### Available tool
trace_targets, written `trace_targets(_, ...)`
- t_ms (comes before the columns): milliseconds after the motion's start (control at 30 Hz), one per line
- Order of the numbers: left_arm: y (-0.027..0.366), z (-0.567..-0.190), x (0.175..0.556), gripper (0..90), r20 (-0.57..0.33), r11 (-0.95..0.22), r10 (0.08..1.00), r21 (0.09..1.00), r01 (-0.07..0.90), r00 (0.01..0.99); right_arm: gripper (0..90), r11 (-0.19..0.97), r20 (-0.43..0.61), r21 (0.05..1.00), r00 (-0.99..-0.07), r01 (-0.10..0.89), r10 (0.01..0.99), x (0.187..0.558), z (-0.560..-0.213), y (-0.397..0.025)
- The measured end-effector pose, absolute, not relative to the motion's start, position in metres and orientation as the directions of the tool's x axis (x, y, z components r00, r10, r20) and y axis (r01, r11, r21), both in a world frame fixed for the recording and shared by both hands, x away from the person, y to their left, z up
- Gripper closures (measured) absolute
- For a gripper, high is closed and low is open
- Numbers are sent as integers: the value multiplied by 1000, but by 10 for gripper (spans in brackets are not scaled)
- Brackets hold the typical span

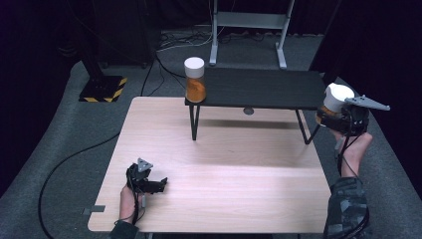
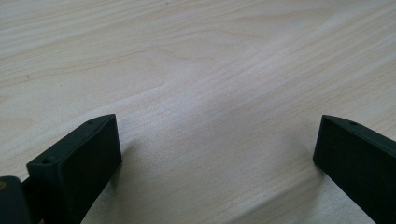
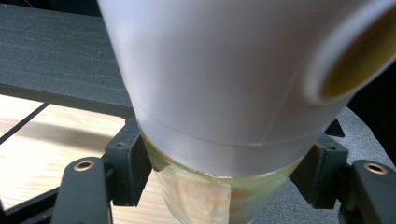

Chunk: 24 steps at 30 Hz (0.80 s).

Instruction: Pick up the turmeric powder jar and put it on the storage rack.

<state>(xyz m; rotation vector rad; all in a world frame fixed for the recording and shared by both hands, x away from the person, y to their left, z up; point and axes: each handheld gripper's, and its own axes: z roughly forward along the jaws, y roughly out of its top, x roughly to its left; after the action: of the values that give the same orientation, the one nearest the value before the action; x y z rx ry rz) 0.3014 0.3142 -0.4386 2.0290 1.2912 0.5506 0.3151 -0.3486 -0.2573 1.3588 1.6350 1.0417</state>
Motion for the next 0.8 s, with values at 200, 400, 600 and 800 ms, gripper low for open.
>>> trace_targets(200,314,-439,301,2,0,-293,906,722,627,423,297,105,-55,925,-145,365,988,316,-250,-349)
trace_targets(400,314,-439,301,2,0,-293,906,722,627,423,297,110,-60,925,-146,364,987,318,-243,-349)
trace_targets(600,314,-439,301,1,0,-293,906,722,627,424,297,113,-63,924,-147,366,987,322,-239,-349)
trace_targets(800,314,-439,301,2,0,-293,906,722,627,424,297,120,-70,922,-147,367,987,326,-233,-347)
